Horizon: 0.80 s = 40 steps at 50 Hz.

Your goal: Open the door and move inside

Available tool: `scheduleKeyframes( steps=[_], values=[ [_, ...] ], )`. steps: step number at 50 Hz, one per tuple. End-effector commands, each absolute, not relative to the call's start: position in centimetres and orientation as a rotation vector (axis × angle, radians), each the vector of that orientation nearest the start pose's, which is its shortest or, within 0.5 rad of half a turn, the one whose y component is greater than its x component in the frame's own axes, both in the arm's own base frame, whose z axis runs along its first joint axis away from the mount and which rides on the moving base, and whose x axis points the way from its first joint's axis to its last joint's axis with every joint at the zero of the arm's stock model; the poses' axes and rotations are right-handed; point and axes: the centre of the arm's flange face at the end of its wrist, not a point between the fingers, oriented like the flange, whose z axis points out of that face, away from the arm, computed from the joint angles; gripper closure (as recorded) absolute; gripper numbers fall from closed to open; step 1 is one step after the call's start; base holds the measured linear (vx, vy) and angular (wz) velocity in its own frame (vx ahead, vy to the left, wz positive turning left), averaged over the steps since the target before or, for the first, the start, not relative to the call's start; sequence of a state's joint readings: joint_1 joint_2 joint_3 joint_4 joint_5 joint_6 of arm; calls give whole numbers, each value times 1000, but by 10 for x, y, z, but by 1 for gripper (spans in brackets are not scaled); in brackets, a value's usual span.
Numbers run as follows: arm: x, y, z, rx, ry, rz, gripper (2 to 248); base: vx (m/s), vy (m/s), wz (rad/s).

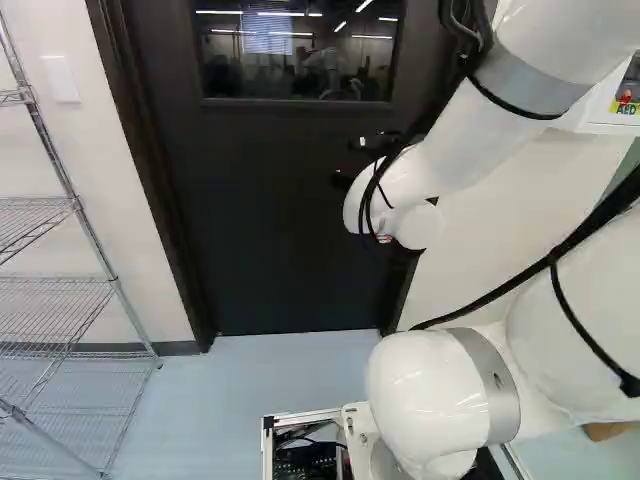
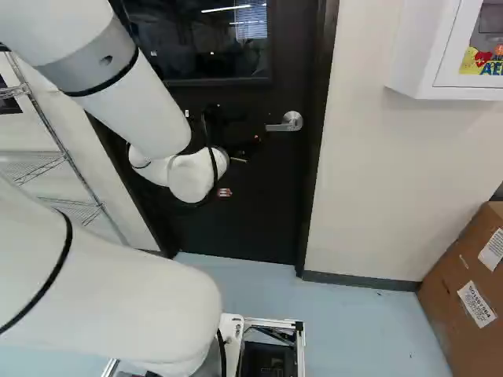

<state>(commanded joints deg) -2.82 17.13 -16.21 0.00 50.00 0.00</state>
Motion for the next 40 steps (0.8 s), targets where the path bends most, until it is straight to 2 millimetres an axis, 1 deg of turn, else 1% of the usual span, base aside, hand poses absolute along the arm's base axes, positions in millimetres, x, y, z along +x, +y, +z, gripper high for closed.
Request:
scheduleKeyframes(
  steps=[16, 40],
  values=[
    [344, -23, 470, -2341, 78, -2161, 3, 0, 0, 0],
    [356, -40, 495, -2303, 128, -2245, 3, 0, 0, 0]
  ],
)
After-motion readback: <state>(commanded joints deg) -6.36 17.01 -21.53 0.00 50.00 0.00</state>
